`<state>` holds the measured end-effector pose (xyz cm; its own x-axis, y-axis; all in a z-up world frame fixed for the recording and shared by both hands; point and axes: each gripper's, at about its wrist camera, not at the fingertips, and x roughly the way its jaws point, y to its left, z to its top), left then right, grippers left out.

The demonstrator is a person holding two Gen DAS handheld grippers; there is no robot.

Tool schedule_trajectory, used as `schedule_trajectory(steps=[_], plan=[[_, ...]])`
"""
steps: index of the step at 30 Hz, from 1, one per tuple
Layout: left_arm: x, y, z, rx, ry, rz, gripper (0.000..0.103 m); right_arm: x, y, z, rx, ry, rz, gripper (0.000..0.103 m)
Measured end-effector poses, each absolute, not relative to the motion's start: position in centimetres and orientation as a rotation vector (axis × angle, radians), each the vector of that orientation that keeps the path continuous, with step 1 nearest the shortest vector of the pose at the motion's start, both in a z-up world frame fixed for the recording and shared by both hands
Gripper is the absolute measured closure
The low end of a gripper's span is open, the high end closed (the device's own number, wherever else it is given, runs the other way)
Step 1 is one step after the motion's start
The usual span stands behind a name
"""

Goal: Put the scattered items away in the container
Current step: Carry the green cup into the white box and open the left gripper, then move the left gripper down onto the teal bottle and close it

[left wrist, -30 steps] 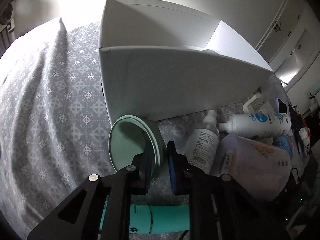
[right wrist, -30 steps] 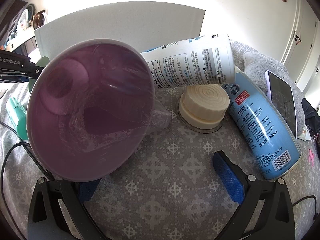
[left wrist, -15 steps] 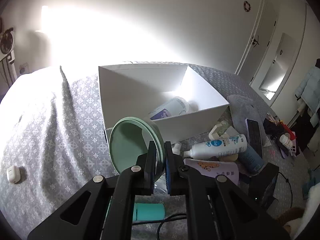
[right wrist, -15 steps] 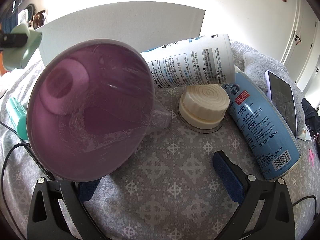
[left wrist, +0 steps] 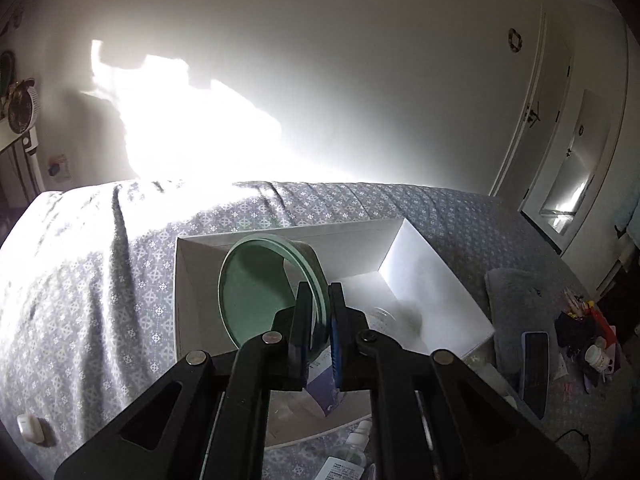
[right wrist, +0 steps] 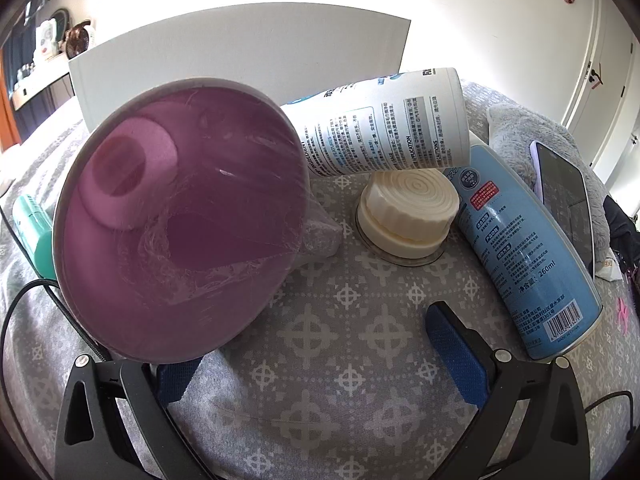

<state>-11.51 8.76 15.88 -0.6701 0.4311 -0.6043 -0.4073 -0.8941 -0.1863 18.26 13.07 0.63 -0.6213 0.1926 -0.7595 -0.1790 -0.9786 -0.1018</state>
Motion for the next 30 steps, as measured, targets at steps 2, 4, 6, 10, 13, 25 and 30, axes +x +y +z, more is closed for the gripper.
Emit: schedule_trajectory(steps=[2, 4, 6, 10, 13, 25, 30], plan=[[-11.8, 9.5, 14.3, -0.965, -0.020, 2.504, 0.096, 18.2, 13.1, 0.7, -1.247, -0.024, 2.656, 0.000], [-11.6, 9.8, 13.1, -0.997, 0.013, 2.491, 0.096, 18.2, 13.2, 0.7, -1.248, -0.023, 2.656, 0.000], [-11.3, 10.3, 12.2, -1.025, 0.067, 2.473, 0.096, 18.2, 13.2, 0.7, -1.247, -0.023, 2.657, 0.000], [-10.7, 10.1, 11.7, -1.073, 0.130, 2.474, 0.082, 18.2, 13.2, 0.7, -1.248, -0.024, 2.656, 0.000], [-9.3, 8.4, 12.6, -1.022, 0.079, 2.465, 0.055, 18.3, 13.3, 0.6, -1.248, -0.024, 2.656, 0.000], [-1.7, 2.1, 10.5, -1.051, 0.508, 2.152, 0.022, 18.4, 13.4, 0.5, -1.248, -0.024, 2.656, 0.000], [0.6, 1.0, 6.6, -1.146, 0.851, 1.959, 0.022, 18.4, 13.4, 0.5, -1.247, -0.024, 2.656, 0.000]])
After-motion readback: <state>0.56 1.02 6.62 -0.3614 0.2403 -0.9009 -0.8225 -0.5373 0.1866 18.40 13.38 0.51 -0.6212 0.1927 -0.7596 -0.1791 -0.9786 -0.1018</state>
